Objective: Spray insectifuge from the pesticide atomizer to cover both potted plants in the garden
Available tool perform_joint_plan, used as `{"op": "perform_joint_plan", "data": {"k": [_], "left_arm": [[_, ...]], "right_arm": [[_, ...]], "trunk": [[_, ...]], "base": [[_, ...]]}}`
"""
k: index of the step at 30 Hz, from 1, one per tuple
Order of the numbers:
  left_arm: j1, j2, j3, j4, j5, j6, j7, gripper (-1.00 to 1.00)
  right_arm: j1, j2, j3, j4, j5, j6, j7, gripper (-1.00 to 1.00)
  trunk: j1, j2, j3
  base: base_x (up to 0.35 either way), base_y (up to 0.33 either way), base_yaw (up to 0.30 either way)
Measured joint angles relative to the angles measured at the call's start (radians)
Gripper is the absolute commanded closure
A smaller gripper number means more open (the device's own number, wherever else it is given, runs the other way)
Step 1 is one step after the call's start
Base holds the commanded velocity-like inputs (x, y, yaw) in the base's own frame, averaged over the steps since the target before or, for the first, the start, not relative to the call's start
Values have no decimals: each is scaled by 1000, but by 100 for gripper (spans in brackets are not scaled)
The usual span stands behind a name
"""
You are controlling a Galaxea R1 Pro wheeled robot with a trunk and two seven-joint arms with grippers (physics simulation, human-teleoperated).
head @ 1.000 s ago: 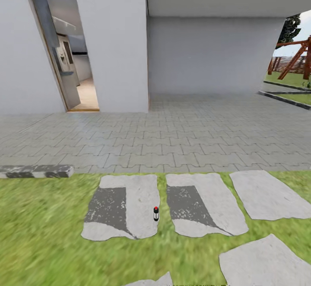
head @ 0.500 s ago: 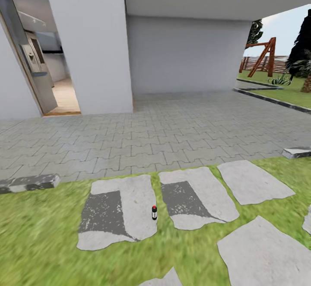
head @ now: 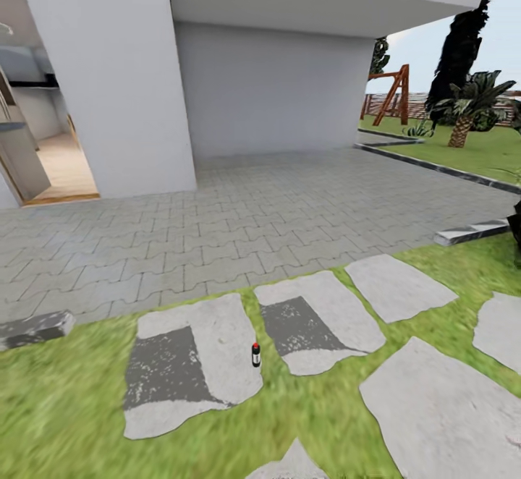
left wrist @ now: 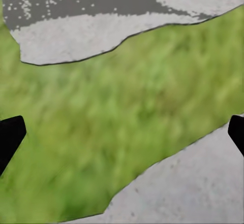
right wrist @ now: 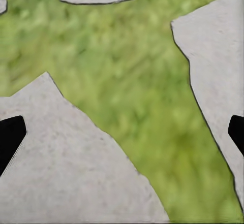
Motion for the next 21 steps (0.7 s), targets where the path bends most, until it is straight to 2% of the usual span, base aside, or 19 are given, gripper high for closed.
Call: {"op": "perform_joint_plan", "data": {"k": [21], "left_arm": [[0, 0, 0, 0, 0, 0, 0, -100]], "right_arm": [[0, 1, 0, -1, 0, 0, 0, -100]], "trunk": [[0, 0, -14]], "base": [[0, 309, -289]]}}
